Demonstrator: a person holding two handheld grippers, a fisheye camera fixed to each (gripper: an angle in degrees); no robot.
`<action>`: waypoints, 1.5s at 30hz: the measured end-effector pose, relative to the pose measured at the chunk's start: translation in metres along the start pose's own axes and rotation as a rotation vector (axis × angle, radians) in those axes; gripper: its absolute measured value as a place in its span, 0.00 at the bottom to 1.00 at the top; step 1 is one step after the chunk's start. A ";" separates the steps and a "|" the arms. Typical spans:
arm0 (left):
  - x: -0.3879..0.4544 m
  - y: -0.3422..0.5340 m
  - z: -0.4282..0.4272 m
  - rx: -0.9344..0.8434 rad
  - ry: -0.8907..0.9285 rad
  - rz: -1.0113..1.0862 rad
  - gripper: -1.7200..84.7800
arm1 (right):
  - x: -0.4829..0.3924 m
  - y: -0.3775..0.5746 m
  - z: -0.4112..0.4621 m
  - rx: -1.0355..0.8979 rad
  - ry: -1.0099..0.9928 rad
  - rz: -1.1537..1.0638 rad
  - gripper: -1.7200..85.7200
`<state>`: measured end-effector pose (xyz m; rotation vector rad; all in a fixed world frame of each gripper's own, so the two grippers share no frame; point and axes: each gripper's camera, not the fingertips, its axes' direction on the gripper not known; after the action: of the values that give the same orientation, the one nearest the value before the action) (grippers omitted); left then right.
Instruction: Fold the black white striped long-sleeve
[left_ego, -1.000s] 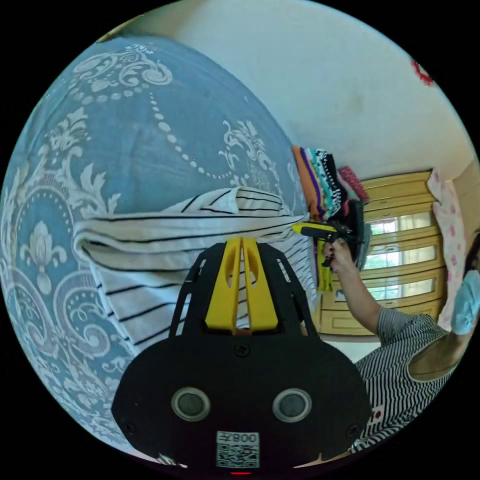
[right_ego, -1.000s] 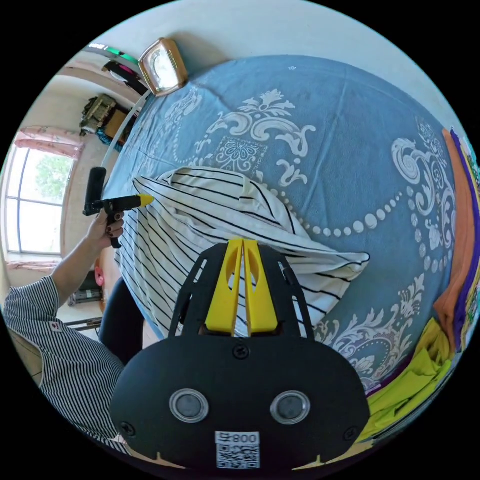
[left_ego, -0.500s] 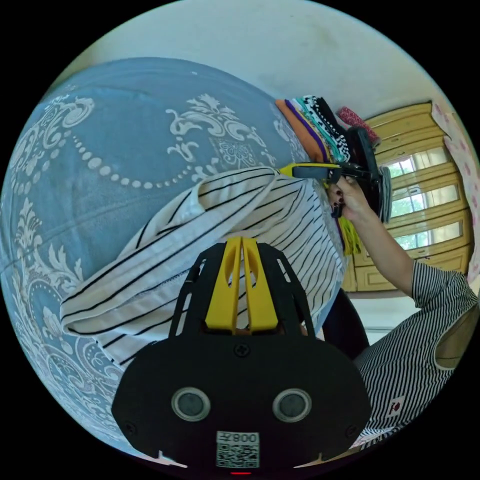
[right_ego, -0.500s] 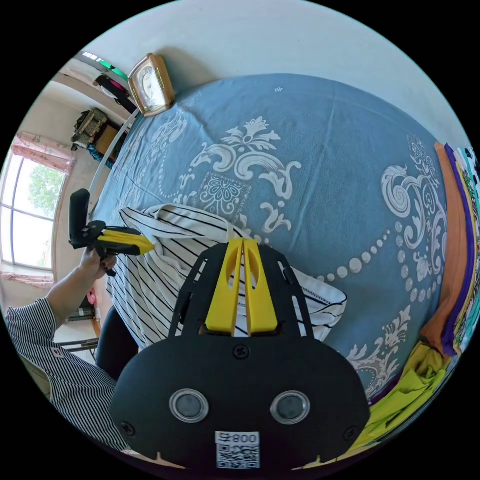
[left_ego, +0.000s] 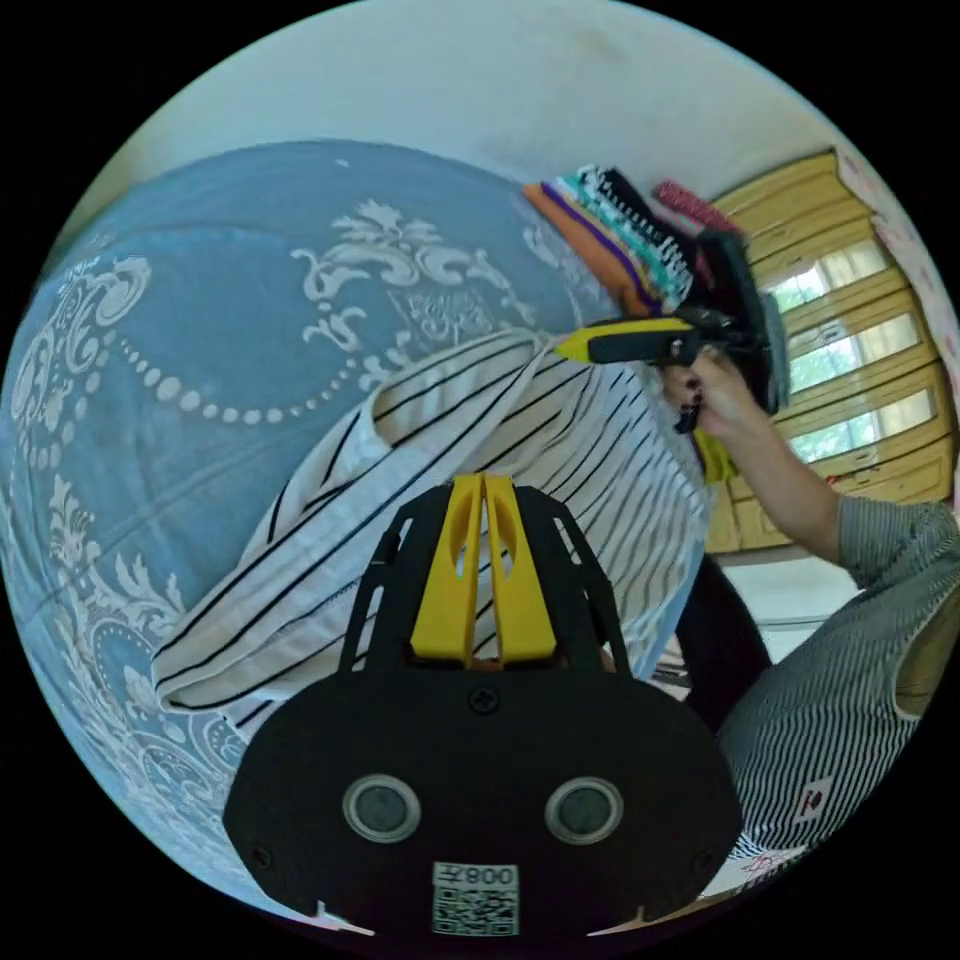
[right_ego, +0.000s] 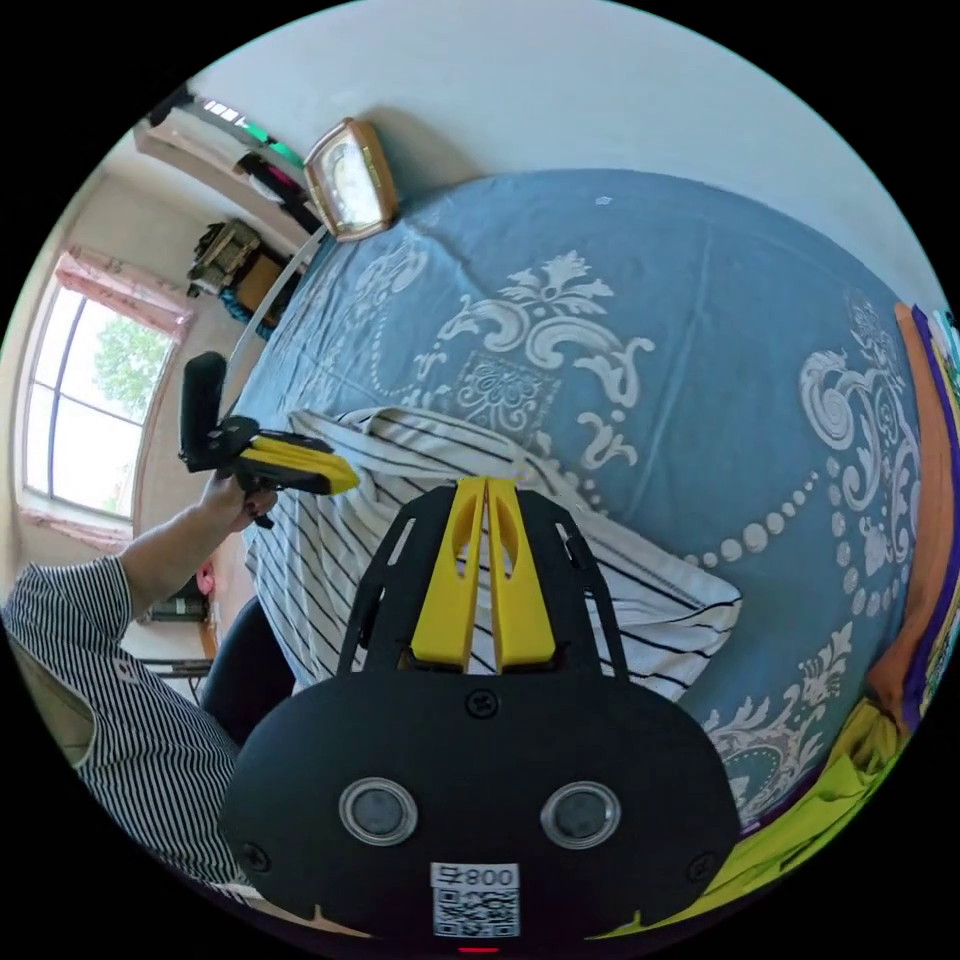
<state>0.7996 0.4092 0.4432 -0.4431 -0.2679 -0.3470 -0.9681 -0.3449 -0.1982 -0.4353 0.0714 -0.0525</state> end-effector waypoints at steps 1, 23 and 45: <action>0.004 -0.002 0.002 -0.036 -0.061 0.000 0.02 | -0.009 0.001 0.006 -0.027 -0.017 -0.026 0.02; 0.056 0.070 -0.109 0.096 -0.178 0.037 0.11 | 0.005 0.094 -0.061 0.059 0.034 -0.024 0.04; 0.085 0.103 -0.106 0.026 -0.375 0.091 0.03 | 0.074 0.230 -0.018 0.066 0.111 0.171 0.05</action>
<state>0.9347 0.4253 0.3407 -0.4918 -0.6147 -0.1687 -0.8875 -0.1492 -0.3166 -0.3588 0.2150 0.0893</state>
